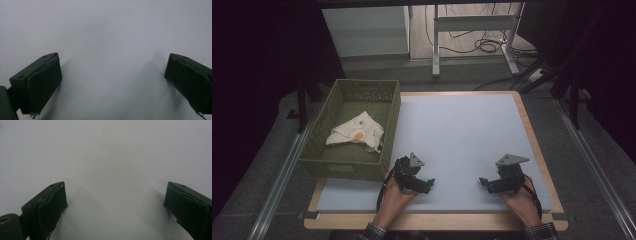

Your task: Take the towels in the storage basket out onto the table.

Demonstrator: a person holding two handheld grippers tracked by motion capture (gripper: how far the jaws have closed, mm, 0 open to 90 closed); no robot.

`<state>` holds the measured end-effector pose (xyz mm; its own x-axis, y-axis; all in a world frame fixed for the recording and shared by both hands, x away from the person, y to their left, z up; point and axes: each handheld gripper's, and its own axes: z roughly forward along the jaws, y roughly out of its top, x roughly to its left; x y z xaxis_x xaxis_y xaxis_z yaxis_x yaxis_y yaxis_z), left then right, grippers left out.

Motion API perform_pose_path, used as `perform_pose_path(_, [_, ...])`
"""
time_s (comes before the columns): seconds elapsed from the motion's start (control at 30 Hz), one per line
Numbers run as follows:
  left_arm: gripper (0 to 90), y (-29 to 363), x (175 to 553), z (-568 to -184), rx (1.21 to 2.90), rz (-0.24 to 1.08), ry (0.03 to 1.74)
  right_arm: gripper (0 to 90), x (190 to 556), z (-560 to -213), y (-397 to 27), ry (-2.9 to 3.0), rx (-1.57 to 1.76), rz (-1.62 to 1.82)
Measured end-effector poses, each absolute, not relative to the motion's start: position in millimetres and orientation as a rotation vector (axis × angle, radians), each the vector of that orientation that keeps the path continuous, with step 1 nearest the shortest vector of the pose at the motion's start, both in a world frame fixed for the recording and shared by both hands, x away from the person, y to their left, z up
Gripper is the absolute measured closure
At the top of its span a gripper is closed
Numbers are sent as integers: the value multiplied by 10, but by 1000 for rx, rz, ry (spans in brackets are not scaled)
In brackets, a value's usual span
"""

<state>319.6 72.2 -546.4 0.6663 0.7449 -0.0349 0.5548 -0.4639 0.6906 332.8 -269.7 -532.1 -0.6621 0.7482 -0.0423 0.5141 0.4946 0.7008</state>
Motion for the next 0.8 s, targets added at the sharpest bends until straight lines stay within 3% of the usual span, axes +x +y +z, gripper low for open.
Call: perform_pose_path(0.8, [10, 716, 3200, -5463, 2194, 352, 1002, 43, 3327, -5323, -2698, 2400, 1057, 959])
